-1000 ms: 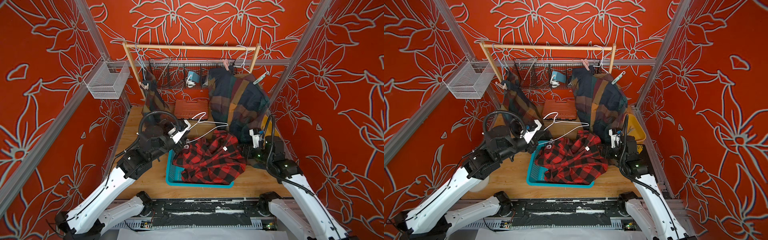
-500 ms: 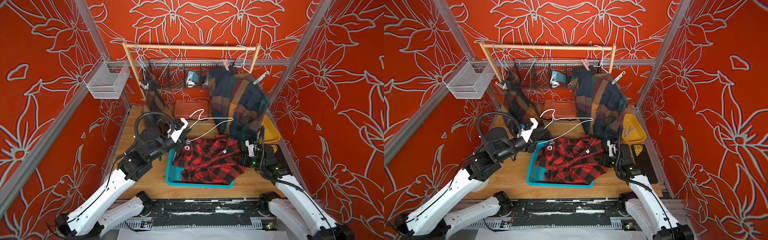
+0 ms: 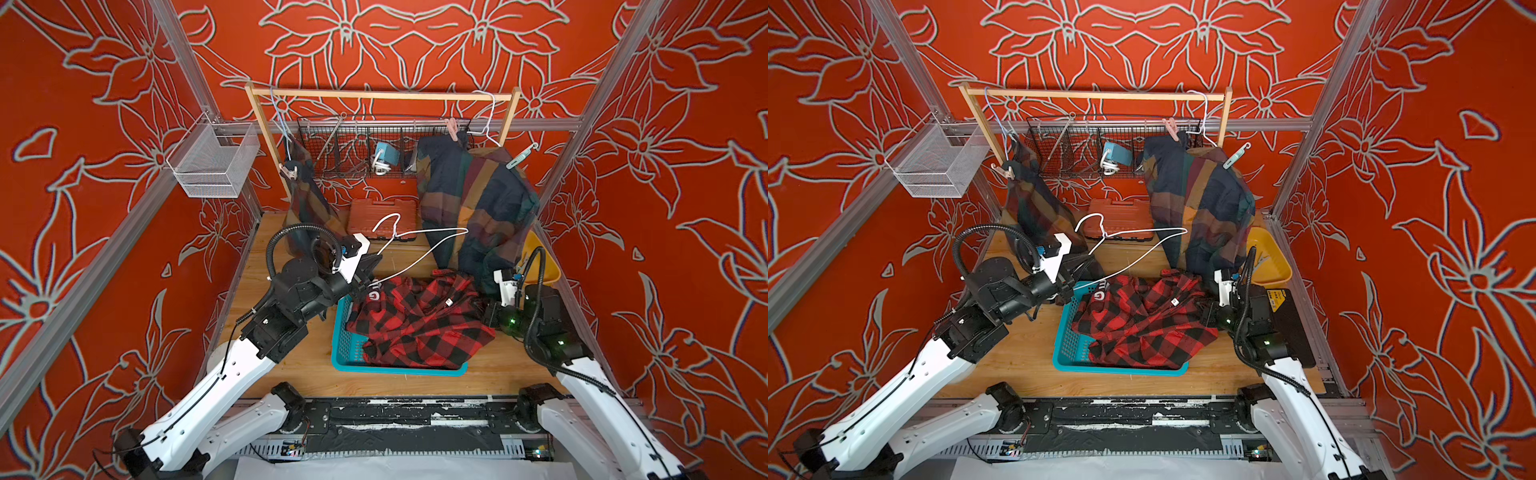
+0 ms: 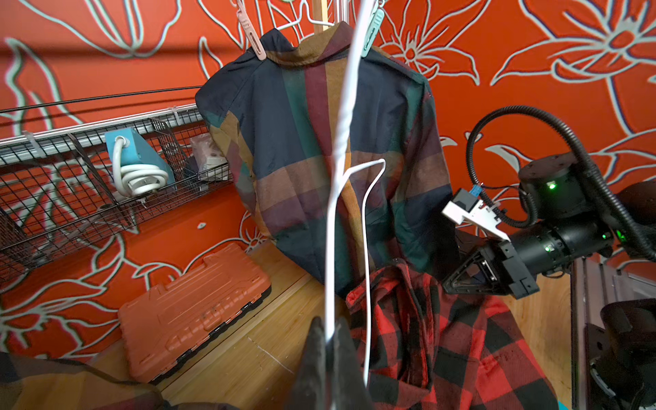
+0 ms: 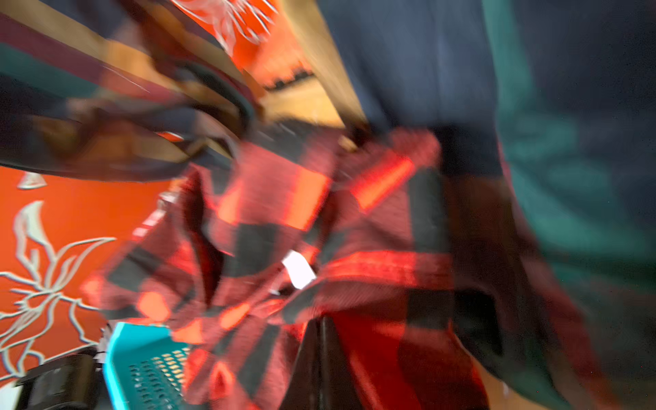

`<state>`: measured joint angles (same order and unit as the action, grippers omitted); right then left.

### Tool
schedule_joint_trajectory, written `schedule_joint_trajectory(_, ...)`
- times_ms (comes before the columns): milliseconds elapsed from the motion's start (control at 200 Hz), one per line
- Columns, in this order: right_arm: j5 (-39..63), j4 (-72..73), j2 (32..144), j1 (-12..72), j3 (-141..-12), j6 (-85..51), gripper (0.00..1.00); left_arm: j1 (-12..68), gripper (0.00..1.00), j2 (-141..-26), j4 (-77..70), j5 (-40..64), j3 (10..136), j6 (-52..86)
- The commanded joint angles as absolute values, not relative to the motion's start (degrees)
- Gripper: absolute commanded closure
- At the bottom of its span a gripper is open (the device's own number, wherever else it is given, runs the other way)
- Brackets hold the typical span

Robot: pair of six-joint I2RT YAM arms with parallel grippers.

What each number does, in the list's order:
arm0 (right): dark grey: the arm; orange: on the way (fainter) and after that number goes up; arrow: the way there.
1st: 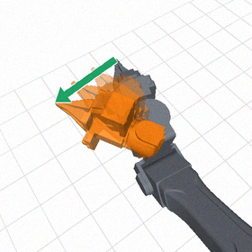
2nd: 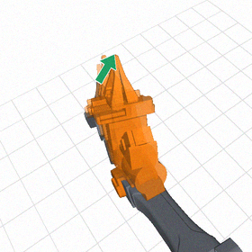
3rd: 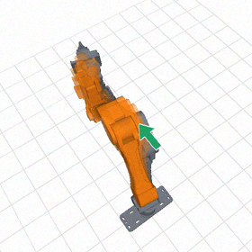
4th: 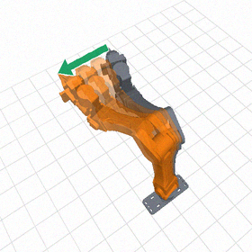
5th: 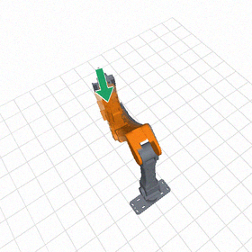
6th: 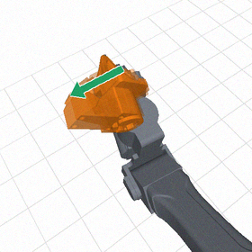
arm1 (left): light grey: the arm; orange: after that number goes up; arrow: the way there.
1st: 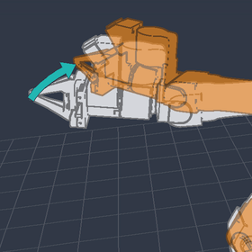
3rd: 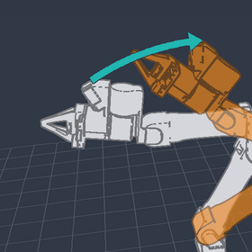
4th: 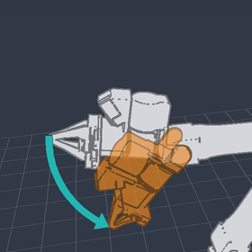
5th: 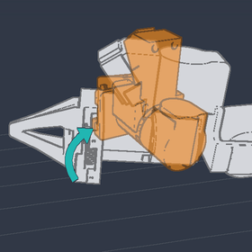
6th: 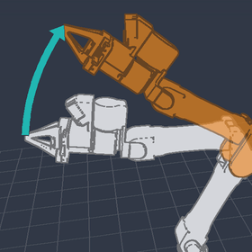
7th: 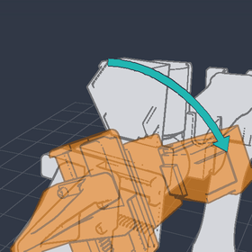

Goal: Remove the clothespins securing long-sleeve shirts to the hanger
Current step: Adjust the long-sleeve shirt at the bin.

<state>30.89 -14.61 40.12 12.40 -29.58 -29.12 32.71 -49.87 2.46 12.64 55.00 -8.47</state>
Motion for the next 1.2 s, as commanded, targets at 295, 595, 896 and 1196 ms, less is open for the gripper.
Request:
schedule_joint_trajectory(295,27.7,-22.7,38.2,21.1,-42.5,-26.6,1.0,23.7,1.0,-50.3,-7.3,25.2,53.5,-1.6)
schedule_joint_trajectory(595,15.8,-31.4,36.8,21.0,-33.7,-29.3,0.25,23.2,1.0,-51.1,-8.1,26.4,53.9,-1.3)
schedule_joint_trajectory(896,20.0,-20.6,37.0,19.2,-23.6,-33.1,0.25,23.1,1.0,-52.1,-9.6,28.2,54.5,-0.6)
schedule_joint_trajectory(1196,30.5,-4.5,43.3,19.2,-23.4,-34.0,1.0,23.1,1.0,-51.8,-9.8,28.5,54.1,-0.5)
